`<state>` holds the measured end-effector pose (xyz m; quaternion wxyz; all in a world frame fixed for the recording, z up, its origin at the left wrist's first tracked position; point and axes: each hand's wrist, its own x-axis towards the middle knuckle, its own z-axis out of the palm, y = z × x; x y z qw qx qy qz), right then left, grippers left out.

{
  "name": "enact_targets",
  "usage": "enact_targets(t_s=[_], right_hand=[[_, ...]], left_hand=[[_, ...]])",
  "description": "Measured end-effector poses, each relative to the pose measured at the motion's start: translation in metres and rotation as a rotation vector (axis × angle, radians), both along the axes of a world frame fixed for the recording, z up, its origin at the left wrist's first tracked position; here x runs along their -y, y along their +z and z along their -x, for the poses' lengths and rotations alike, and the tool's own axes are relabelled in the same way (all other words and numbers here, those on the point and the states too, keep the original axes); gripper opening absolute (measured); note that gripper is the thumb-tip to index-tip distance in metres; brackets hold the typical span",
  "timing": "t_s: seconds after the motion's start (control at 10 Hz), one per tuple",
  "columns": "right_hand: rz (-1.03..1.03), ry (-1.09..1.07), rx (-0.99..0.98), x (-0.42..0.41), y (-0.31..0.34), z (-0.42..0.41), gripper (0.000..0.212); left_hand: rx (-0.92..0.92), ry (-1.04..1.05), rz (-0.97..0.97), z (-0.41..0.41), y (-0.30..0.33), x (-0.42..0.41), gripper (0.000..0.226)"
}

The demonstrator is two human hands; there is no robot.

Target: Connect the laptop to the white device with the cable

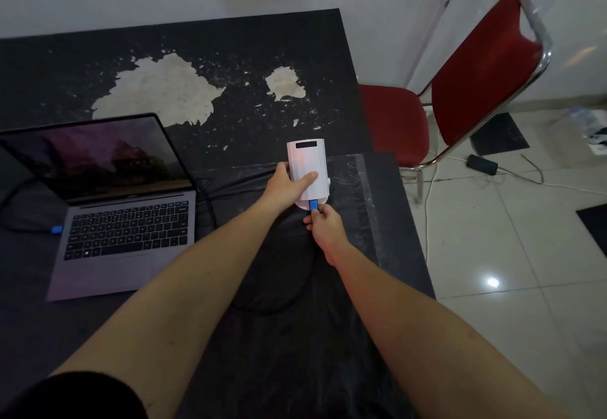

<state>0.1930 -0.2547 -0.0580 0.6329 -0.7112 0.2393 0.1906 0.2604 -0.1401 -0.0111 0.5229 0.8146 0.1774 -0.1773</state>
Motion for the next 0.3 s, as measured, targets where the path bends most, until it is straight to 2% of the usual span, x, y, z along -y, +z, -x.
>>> enact_targets(t_s=[0.2, 0.3], right_hand=[[0.088, 0.051, 0.012, 0.004, 0.006, 0.001, 0.023], [0.203, 0.11, 0.004, 0.008, 0.016, 0.003, 0.029]], left_hand=[[-0.044, 0.011, -0.001, 0.003, 0.003, -0.001, 0.09], [-0.053, -0.004, -0.018, 0.007, 0.009, -0.005, 0.098]])
